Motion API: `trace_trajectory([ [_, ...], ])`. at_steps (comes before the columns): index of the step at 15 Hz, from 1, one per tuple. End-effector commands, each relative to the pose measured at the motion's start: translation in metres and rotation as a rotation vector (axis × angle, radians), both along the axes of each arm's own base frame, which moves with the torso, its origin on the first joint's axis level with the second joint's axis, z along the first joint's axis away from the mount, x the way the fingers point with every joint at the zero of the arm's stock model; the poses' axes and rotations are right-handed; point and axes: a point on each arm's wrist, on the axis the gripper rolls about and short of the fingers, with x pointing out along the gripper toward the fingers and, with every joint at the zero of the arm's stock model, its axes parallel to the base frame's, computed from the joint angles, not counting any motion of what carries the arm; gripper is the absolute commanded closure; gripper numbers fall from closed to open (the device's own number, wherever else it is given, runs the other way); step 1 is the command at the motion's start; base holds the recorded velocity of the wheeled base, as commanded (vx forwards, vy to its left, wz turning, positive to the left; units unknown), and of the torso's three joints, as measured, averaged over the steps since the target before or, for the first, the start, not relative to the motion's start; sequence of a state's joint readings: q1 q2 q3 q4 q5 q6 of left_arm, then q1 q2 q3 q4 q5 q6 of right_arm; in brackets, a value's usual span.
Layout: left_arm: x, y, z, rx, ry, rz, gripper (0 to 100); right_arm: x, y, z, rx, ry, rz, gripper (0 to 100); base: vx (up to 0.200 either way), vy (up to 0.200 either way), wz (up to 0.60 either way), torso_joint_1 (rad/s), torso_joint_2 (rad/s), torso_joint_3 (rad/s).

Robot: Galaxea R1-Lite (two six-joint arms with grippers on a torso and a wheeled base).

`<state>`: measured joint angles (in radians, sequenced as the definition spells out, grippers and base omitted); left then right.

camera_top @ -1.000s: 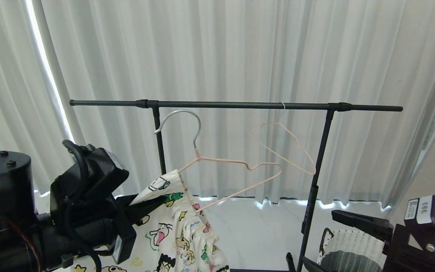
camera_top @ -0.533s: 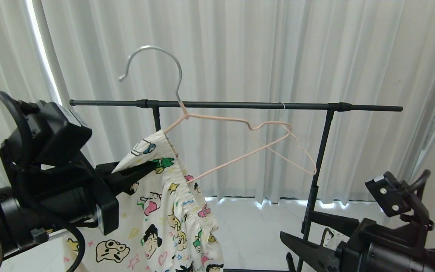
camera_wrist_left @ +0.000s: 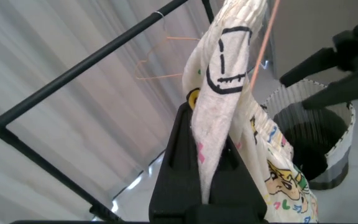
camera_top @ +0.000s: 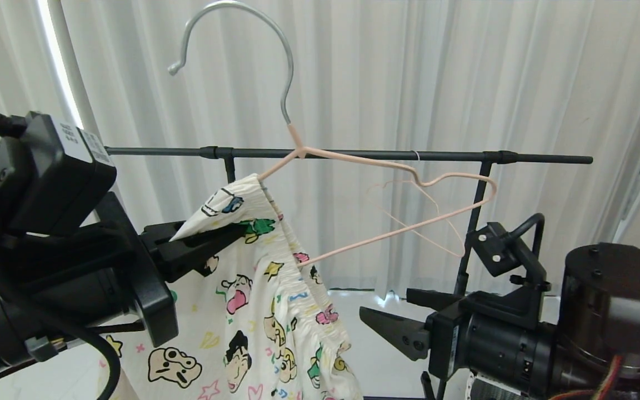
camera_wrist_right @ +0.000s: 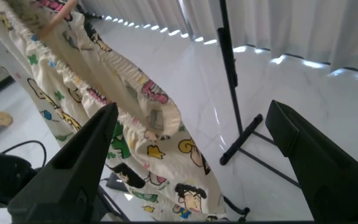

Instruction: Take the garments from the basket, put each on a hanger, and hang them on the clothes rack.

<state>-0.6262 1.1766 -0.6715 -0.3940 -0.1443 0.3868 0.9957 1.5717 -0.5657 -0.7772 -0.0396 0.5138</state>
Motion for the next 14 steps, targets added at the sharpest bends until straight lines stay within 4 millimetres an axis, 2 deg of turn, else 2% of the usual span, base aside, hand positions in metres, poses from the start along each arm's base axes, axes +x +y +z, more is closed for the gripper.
trace_trajectory([
  [1, -0.001, -0.002, 0.0, 0.0, 0.001, -0.013, 100, 0.002, 0.015, -0.012, -0.039, 0.019, 0.019, 0, 0.0, 0.0, 0.0, 0.0, 0.0, 0.0],
  [5, -0.001, -0.006, 0.003, -0.01, 0.002, -0.028, 100, 0.014, 0.036, -0.024, -0.039, 0.01, -0.008, 0, 0.0, 0.0, 0.0, 0.0, 0.0, 0.0],
  [8, 0.001, -0.008, 0.007, -0.02, -0.002, -0.027, 100, 0.012, 0.045, -0.032, -0.054, 0.017, 0.009, 0, 0.0, 0.0, 0.0, 0.0, 0.0, 0.0],
  [11, 0.003, -0.007, 0.007, -0.033, 0.013, -0.017, 100, 0.007, 0.048, -0.037, -0.072, 0.023, 0.025, 0, 0.0, 0.0, 0.0, 0.0, 0.0, 0.0],
  [14, 0.004, -0.002, 0.007, -0.056, 0.028, 0.027, 100, 0.009, 0.045, -0.045, -0.11, 0.022, -0.051, 0, 0.0, 0.0, 0.0, 0.0, 0.0, 0.0],
])
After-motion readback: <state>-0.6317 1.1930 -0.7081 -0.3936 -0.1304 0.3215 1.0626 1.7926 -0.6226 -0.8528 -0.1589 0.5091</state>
